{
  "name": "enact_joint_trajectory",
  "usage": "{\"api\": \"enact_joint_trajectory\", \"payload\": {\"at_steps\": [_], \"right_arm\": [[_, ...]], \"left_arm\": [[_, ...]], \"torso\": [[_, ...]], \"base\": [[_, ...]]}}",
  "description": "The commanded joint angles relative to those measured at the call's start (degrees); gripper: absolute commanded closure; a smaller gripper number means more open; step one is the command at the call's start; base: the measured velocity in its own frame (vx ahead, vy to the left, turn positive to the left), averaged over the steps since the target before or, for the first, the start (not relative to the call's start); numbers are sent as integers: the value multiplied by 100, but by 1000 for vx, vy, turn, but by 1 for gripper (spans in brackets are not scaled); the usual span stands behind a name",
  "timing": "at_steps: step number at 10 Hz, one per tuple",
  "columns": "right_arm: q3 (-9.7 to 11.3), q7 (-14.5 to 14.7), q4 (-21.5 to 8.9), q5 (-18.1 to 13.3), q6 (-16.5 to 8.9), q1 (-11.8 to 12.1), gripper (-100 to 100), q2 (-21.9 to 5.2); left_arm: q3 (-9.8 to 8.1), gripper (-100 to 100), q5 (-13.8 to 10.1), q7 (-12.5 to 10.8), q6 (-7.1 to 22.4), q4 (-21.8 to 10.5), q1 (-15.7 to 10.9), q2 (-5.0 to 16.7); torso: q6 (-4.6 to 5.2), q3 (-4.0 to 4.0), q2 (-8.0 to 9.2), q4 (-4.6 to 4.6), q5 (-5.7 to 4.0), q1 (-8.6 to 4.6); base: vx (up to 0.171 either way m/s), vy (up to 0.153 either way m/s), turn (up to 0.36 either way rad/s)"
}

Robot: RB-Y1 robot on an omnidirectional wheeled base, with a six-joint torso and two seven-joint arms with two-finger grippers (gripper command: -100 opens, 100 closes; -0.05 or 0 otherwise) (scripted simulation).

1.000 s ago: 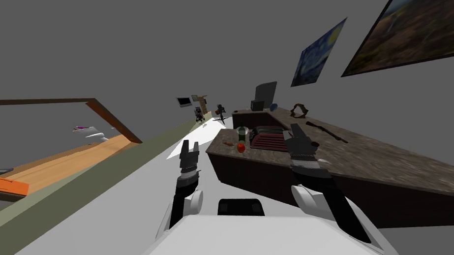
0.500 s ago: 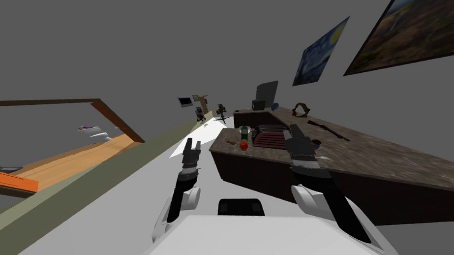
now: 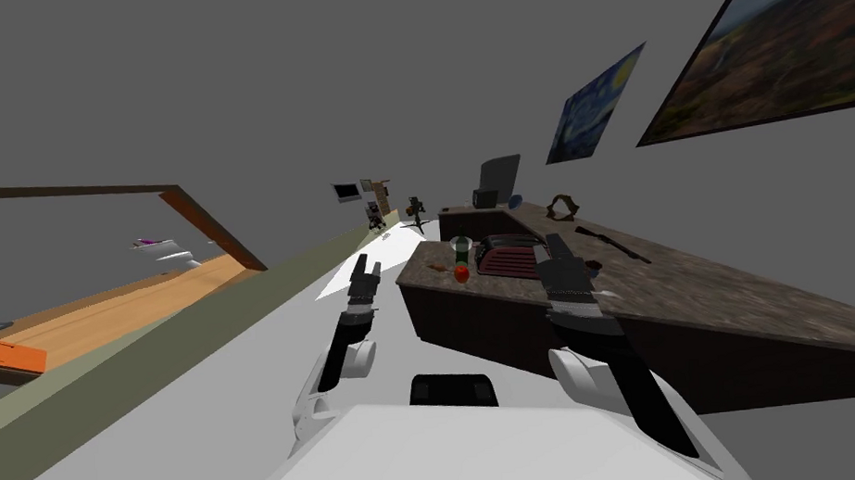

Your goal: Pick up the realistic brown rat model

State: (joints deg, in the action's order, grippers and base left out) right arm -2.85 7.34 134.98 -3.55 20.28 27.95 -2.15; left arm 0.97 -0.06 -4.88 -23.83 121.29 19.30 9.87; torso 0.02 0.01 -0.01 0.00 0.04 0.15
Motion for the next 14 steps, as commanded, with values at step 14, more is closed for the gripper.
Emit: {"api": "enact_joint_trajectory", "payload": {"at_steps": [14], "right_arm": [[0,0,0,0,0,0,0,0]], "left_arm": [[-319,-100,-605,-507,2163,-937,-1774,654]], "torso": [[0,-1,2,0,1,2]], "base": [[-7,42,-84]]}}
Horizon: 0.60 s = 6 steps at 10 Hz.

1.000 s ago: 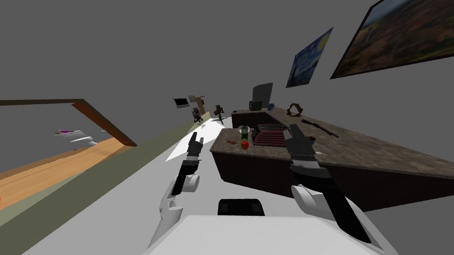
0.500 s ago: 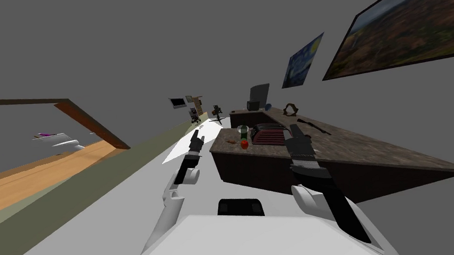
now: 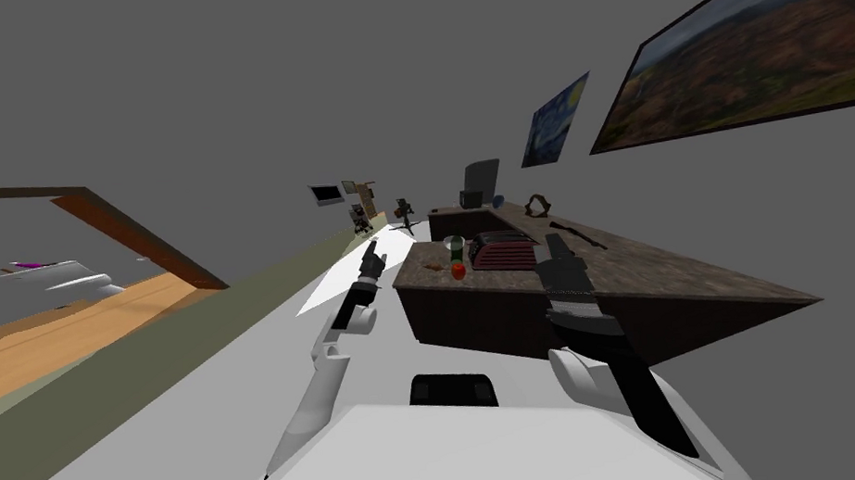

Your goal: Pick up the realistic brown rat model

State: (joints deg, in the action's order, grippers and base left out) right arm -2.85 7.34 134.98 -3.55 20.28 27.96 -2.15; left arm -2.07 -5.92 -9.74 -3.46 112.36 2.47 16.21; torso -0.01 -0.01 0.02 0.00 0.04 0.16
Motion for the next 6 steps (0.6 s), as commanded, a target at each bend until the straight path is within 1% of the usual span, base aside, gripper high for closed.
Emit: {"api": "enact_joint_trajectory", "payload": {"at_steps": [1,2,3,4,5,6], "right_arm": [[0,0,0,0,0,0,0,0],[0,0,0,0,0,0,0,0],[0,0,0,0,0,-1,0,0],[0,0,0,0,0,0,0,0],[0,0,0,0,0,0,0,0],[0,0,0,0,0,0,0,0]], "left_arm": [[-15,-100,-19,-21,241,-44,-91,20],[-61,-100,-122,-106,437,-240,-367,92],[-61,-100,-122,-106,601,-240,-393,92],[-61,-100,-122,-106,673,-240,-393,92],[-104,-100,-226,-193,877,-446,-679,156],[-104,-100,-226,-193,1036,-446,-693,156]], "torso": [[0,0,0,0,0,0],[-1,1,-2,-1,-1,-6],[3,2,-3,-1,-1,-3],[-1,2,-3,-1,0,0],[-2,2,-3,-1,-1,-8],[3,2,-4,-1,-2,-6]], "base": [[-7,26,17],[-12,39,-158],[-11,49,-101],[-4,22,5],[-9,32,-154],[-14,42,-122]]}}
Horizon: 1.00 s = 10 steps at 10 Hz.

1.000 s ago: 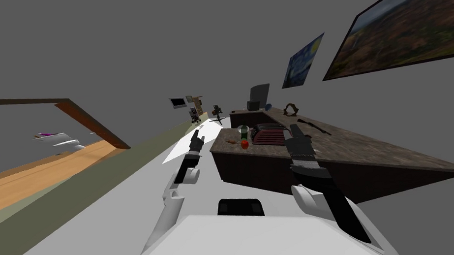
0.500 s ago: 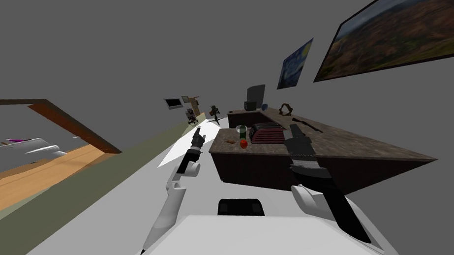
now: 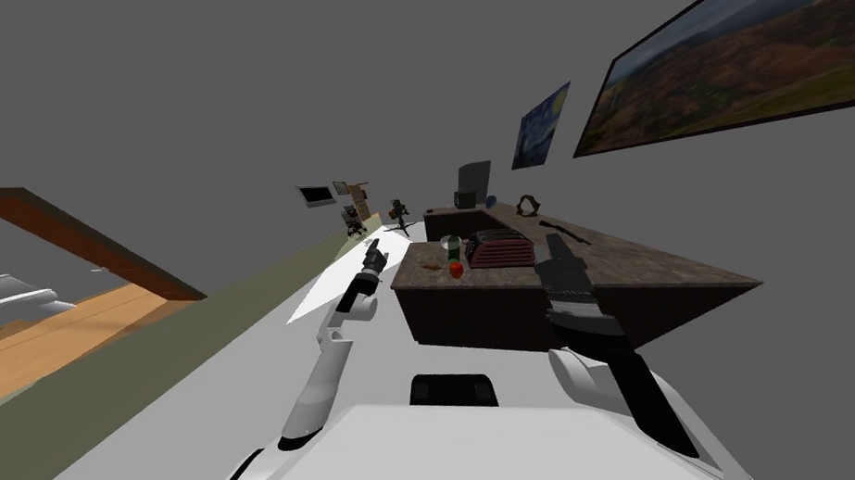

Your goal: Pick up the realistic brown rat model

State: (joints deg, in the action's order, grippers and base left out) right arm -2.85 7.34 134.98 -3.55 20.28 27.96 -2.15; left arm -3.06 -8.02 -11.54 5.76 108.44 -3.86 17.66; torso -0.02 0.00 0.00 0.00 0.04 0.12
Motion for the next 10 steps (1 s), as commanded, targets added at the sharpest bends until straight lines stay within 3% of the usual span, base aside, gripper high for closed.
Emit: {"api": "enact_joint_trajectory", "payload": {"at_steps": [1,2,4,5,7,8,10], "right_arm": [[0,0,0,0,0,0,0,0],[0,0,0,0,0,0,0,0],[0,0,0,0,0,0,0,0],[0,0,0,0,0,0,0,0],[0,0,0,0,0,0,0,0],[0,0,0,0,0,1,0,0],[0,0,0,0,0,0,0,0]], "left_arm": [[-6,-100,-15,-13,201,-54,-60,11],[-47,-100,-121,-102,415,-268,-312,66],[-47,-100,-121,-102,664,-268,-357,66],[-87,-100,-227,-192,833,-491,-622,109],[-87,-100,-227,-192,1138,-491,-648,109],[-124,-100,-332,-281,1308,-720,-909,138],[-124,-100,-332,-281,1618,-720,-933,138]], "torso": [[0,0,0,0,0,0],[-2,0,1,0,-1,-5],[-1,-1,1,0,0,1],[-3,-1,1,0,0,-4],[-1,-2,3,1,0,0],[-3,-1,2,0,-1,-6],[-2,-2,4,1,0,0]], "base": [[-12,19,-3],[-17,30,-184],[-15,33,-48],[-18,38,-183],[-19,30,-54],[-26,33,-206],[-17,31,-44]]}}
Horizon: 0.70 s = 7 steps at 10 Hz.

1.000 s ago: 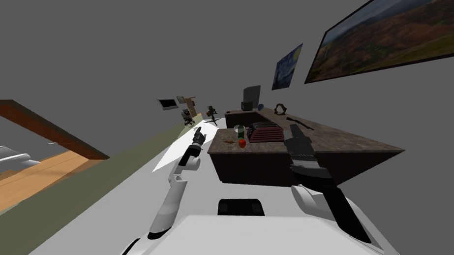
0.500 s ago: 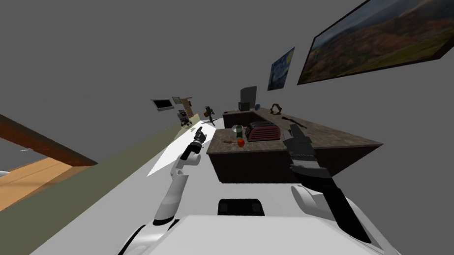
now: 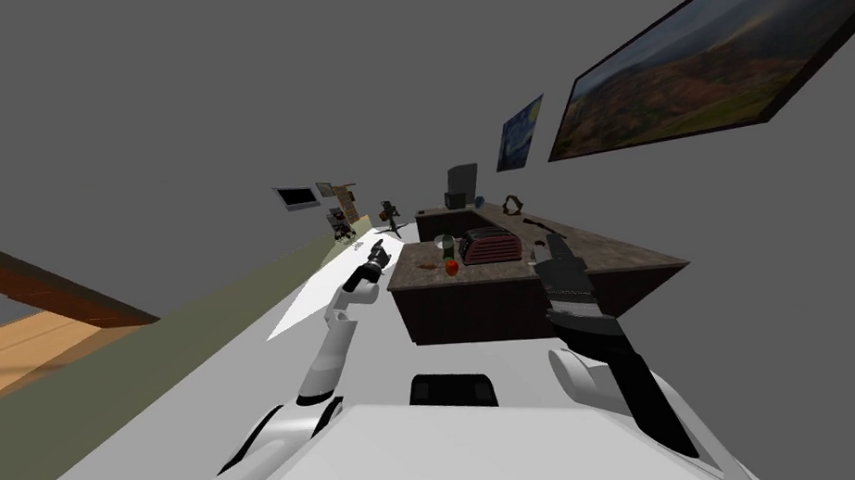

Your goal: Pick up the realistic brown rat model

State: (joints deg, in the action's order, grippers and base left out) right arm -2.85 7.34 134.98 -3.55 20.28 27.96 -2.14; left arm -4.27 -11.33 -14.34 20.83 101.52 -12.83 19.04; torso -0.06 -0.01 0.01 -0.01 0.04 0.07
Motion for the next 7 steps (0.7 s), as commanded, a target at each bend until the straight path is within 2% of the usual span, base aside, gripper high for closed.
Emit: {"api": "enact_joint_trajectory", "payload": {"at_steps": [1,3,4,6,7], "right_arm": [[0,0,0,0,0,0,0,0],[0,0,0,0,0,0,0,0],[0,0,0,0,0,0,0,0],[0,0,0,0,0,0,0,0],[0,0,0,0,0,0,0,0]], "left_arm": [[-39,-100,-105,-90,286,-261,-286,16],[-39,-100,-105,-90,593,-261,-316,16],[-74,-100,-207,-179,767,-495,-568,21],[-74,-100,-207,-179,1072,-495,-590,21],[-108,-100,-306,-266,1236,-727,-855,19]], "torso": [[0,0,0,0,0,0],[1,-1,1,0,0,3],[-1,0,0,0,0,-1],[1,-2,3,1,0,3],[-1,1,-1,0,0,1]], "base": [[-16,34,-189],[-18,28,-49],[-26,25,-176],[-16,33,-60],[-14,32,-181]]}}
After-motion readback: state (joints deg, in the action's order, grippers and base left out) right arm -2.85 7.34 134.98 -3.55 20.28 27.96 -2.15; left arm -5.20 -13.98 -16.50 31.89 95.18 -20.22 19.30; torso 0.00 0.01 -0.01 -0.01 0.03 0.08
